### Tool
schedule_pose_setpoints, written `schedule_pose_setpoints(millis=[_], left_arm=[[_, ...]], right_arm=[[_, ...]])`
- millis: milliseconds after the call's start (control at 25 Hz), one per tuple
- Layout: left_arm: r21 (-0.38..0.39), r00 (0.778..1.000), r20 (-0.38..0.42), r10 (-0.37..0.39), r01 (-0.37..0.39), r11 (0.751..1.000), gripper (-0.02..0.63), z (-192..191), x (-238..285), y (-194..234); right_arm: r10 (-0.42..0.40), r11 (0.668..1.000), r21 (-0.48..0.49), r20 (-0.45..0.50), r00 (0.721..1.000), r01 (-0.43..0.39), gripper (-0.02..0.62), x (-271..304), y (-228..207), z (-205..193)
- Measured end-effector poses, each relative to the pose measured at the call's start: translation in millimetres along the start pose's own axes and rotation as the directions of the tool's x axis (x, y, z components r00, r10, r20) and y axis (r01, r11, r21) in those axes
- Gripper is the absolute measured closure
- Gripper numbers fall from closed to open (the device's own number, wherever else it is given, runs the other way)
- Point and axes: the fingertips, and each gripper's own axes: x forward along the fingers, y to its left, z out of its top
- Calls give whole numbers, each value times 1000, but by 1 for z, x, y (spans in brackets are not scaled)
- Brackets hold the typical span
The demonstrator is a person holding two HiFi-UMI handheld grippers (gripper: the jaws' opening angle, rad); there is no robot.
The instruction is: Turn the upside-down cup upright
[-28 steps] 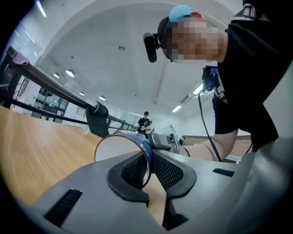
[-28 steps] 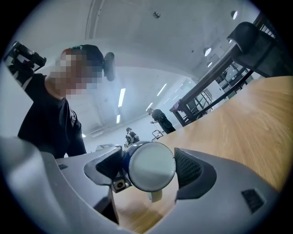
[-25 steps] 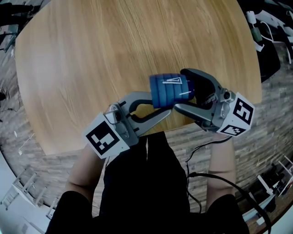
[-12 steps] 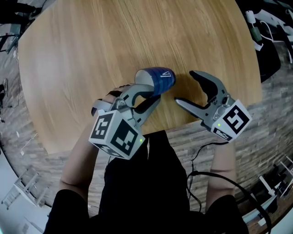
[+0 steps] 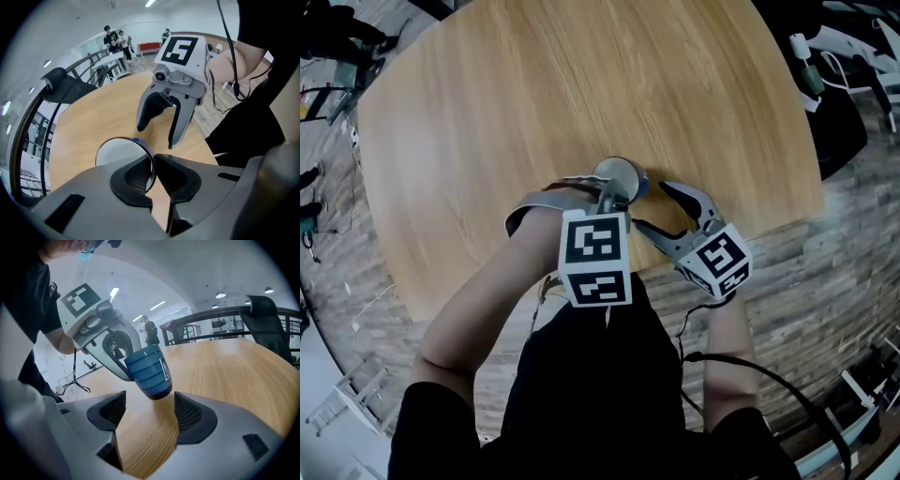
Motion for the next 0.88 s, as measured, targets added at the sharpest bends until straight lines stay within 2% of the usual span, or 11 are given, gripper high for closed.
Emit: schedule_pose_setpoints(millis=[120,480,880], left_arm=[[44,999,-47,3,-1,999,566,0,11,-3],[134,992,-118,54,-38,990,557,8,19,-1],[202,985,-127,118,-91,975,526,18,9,-8]], right_arm=[[-24,999,22,-7,1000,24,296,-4,-3,-7],[-41,998,47,-3,999,41,296,-1,2,-13],[-41,998,51,-41,998,43,296,-3,10,-11]])
